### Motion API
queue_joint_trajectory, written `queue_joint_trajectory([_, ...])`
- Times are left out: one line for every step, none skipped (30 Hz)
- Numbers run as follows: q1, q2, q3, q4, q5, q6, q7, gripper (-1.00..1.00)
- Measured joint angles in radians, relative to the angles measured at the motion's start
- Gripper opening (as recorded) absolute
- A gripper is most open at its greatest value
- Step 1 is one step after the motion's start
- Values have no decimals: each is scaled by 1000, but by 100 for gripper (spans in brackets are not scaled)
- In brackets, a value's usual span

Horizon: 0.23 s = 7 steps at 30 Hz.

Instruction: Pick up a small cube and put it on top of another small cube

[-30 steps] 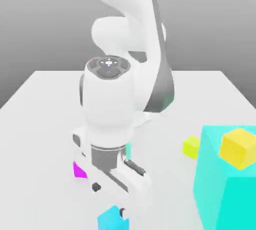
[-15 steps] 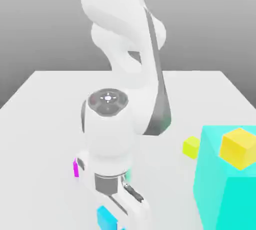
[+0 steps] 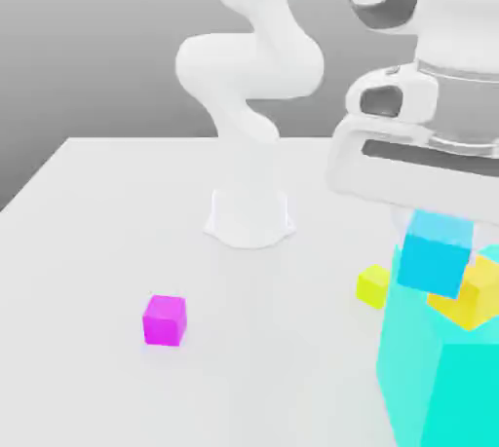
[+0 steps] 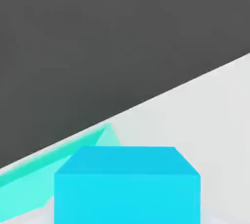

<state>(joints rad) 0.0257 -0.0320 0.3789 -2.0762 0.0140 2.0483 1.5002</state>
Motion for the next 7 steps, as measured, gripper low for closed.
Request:
queue_joint_trajectory([16, 5, -2, -11, 0, 15, -1, -100])
queue_joint_trajectory([22, 16, -6, -30, -4, 44, 1, -100])
queue_joint_trajectory([27, 30, -12, -53, -9, 80, 4, -100])
queue_joint_trajectory([29, 40, -15, -69, -13, 106, 7, 100])
queue_joint_trajectory([25, 40, -15, -69, -12, 106, 7, 100])
queue_joint_trajectory([22, 40, -15, -69, -12, 106, 7, 100])
queue_joint_trajectory([19, 40, -15, -69, -12, 106, 7, 100])
